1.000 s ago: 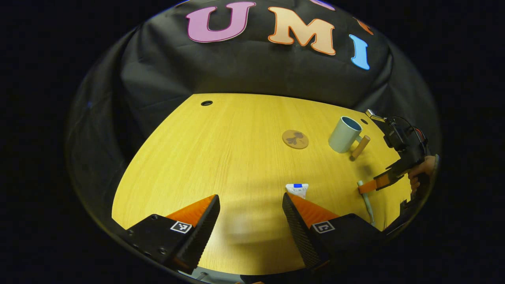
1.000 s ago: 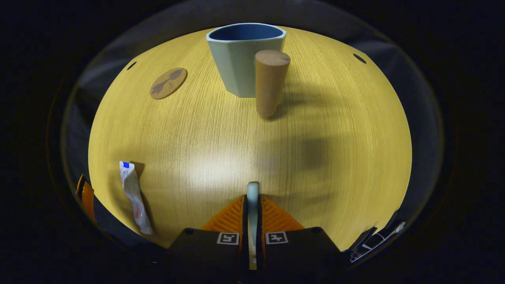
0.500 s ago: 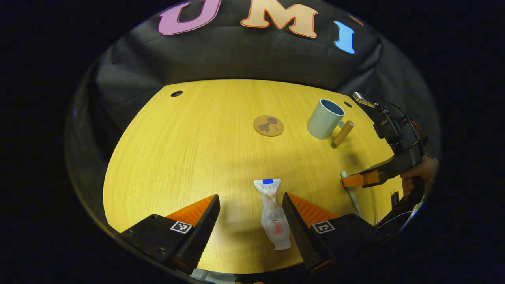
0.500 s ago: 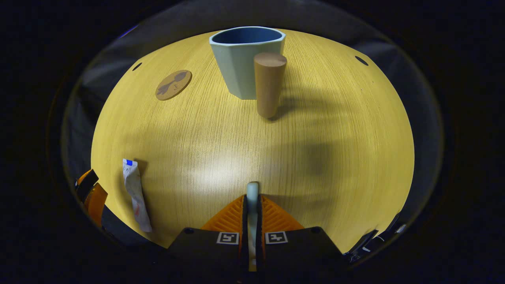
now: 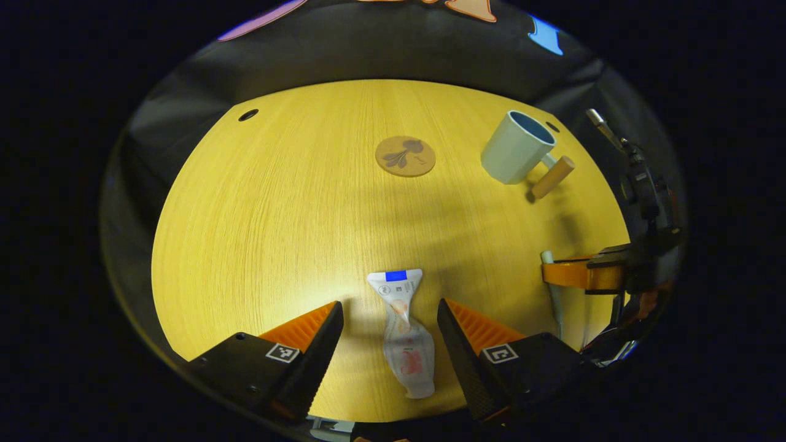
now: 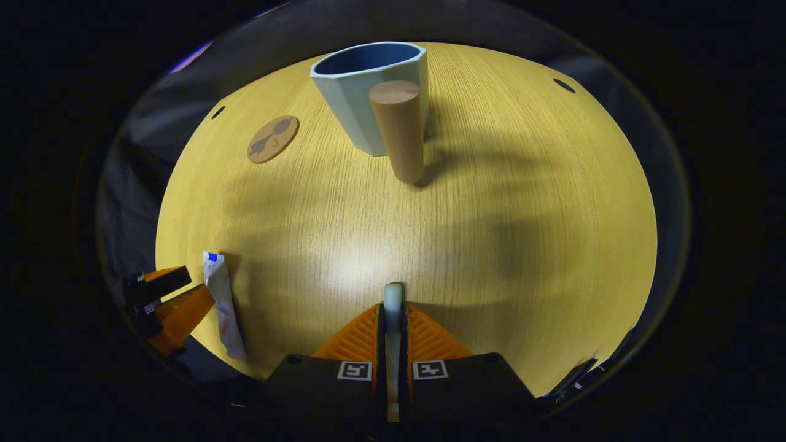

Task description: Put the toothbrush and toothpaste on the desktop into the cup, then pick up the cup and place it on the coaster on the desktop.

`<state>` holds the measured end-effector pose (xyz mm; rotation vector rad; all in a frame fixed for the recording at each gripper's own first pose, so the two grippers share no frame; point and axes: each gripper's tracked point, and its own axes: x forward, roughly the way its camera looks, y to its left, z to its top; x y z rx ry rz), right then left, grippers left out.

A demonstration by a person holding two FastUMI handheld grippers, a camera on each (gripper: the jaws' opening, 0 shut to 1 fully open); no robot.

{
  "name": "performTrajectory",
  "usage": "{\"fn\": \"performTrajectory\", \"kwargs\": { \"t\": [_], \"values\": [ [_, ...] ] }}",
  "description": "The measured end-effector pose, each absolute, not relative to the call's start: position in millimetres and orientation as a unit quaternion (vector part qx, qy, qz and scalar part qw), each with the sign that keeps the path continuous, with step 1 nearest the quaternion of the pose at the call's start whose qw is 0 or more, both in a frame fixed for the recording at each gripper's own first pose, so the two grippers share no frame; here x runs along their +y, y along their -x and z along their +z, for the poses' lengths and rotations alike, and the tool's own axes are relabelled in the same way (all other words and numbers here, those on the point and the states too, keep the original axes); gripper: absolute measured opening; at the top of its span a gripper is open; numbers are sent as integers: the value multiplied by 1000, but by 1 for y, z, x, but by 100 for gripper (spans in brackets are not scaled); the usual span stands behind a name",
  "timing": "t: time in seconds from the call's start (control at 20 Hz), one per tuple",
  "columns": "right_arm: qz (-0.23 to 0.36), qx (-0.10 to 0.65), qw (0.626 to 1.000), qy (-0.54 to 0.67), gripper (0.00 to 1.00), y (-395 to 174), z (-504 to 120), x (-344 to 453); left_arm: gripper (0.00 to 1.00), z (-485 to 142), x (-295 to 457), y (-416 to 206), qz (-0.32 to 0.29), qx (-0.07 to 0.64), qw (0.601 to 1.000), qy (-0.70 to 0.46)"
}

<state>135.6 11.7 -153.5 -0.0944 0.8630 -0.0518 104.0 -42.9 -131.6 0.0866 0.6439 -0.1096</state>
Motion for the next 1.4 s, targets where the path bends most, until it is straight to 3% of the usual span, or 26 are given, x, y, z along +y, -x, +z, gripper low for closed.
{"fn": "performTrajectory", "kwargs": {
  "t": [0.25,0.35,1.15,1.4],
  "values": [
    [-25,416,907,54,10,-136,-154,12,88,-150,-45,-109,-40,364,930,-22],
    [-24,416,907,57,10,-136,-154,13,82,-154,-45,-111,-37,374,926,-24],
    [-16,426,902,61,10,-138,-154,12,22,-161,-43,-121,-2,406,912,-60],
    [-20,420,905,66,10,-138,-154,12,19,-161,-45,-121,-14,389,919,-56]
  ]
}}
